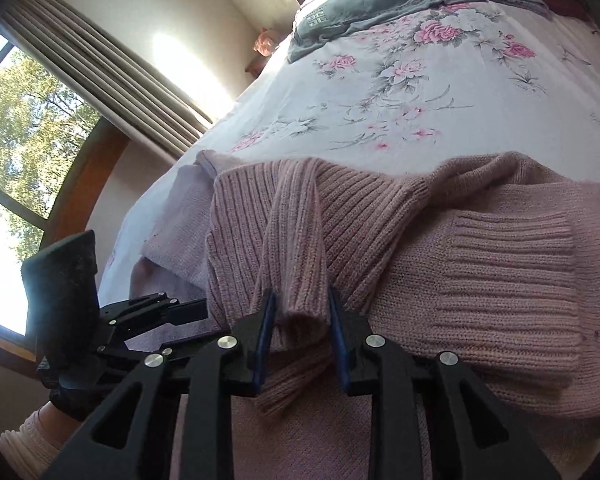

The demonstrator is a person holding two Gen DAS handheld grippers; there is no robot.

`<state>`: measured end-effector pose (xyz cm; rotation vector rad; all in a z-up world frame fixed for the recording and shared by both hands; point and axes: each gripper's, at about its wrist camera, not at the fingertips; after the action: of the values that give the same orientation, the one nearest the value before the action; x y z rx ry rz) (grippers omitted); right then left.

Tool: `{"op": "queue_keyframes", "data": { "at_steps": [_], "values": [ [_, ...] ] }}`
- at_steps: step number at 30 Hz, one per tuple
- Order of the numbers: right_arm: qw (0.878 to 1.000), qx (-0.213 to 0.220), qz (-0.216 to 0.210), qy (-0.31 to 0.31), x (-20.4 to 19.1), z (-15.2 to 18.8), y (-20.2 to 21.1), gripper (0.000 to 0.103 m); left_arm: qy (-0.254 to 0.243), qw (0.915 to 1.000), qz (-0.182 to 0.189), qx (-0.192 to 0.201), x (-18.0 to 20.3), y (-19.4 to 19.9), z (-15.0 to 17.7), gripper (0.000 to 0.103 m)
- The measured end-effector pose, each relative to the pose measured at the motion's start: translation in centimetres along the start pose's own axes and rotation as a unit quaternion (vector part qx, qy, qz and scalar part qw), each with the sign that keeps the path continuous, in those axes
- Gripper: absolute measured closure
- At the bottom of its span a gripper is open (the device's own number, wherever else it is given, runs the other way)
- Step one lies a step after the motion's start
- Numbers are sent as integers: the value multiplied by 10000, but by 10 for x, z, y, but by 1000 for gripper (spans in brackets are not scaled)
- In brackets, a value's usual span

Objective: Fold small clothes
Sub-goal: 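Lift the hem with both grippers and fold it toward the collar, then open both grippers and move them to the ribbed hem edge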

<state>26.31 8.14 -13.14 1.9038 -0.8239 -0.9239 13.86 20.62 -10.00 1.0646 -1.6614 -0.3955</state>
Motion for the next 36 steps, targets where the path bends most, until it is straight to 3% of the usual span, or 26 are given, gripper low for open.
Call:
{"op": "queue_keyframes", "data": {
  "at_steps": [2, 7, 10, 14, 19, 26, 31, 36],
  "values": [
    [9998, 165, -93, -64, 2, 7, 23, 63, -32, 9999, -102, 61, 8, 15, 7, 57],
    [9985, 500, -174, -147, 11, 55, 88, 56, 12, 9987, -446, 230, 24, 69, 52, 49],
    [9982, 583, 100, -133, 15, 98, 119, 51, 206, 9957, -854, 294, 26, 102, 90, 49],
    [9976, 495, 468, -113, 17, 157, 143, 51, 851, 9869, -1304, 412, 19, 142, 140, 48],
    [9956, 228, 908, -6, 13, 225, 152, 50, 1229, 9740, -1854, 418, 20, 179, 193, 45],
    [9966, -252, 788, -6, 9, 291, 154, 43, 1467, 9641, -2207, 172, 12, 201, 240, 44],
    [9947, -653, 771, -199, 15, 331, 138, 43, 1710, 9621, -2124, 46, 4, 202, 267, 44],
    [9922, -884, 715, -519, 25, 349, 116, 44, 1877, 9626, -1955, -21, -5, 201, 284, 42]
  ]
}}
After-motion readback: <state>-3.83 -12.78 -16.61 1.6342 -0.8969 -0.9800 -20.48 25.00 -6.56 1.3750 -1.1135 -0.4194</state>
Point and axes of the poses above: each gripper's, at about its wrist camera, not at the fingertips, and y roughly against the way its jaws point, x to its right, z to its underside, and after that the axes turned 15 degrees about z, right-handed
